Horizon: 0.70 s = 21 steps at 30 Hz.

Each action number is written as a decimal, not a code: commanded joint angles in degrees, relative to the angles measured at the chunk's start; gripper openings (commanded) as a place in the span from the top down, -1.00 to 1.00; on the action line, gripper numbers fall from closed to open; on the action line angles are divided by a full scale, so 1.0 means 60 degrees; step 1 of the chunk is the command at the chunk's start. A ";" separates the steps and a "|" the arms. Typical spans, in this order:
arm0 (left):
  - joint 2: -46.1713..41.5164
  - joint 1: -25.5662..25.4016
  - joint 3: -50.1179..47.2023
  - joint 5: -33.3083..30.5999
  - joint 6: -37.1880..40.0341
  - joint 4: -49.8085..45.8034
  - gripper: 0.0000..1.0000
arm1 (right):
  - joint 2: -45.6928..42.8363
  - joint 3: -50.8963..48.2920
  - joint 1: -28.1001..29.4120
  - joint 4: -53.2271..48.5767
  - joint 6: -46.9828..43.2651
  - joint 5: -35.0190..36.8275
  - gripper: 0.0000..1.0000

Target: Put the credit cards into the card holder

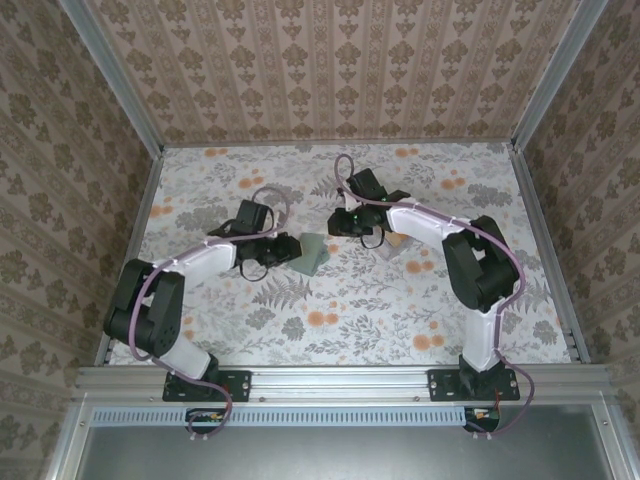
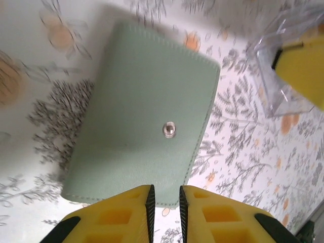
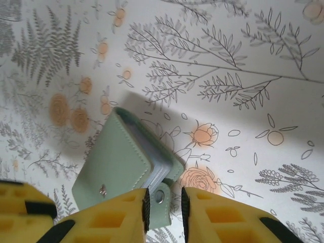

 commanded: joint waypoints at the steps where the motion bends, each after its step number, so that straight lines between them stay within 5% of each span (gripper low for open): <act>1: 0.0059 0.0241 0.0469 -0.0161 0.0553 -0.0578 0.54 | -0.0187 -0.0215 0.0180 -0.0564 -0.0765 0.0353 0.41; 10: 0.1333 0.0346 0.0994 0.0864 0.0258 0.0184 0.52 | 0.0410 0.0030 0.0771 -0.0916 -0.1292 0.0560 0.31; 21: 0.1585 0.0317 0.0816 0.0772 0.0205 0.0325 0.52 | 0.1118 0.0160 0.0779 -0.0691 -0.1196 0.0194 0.31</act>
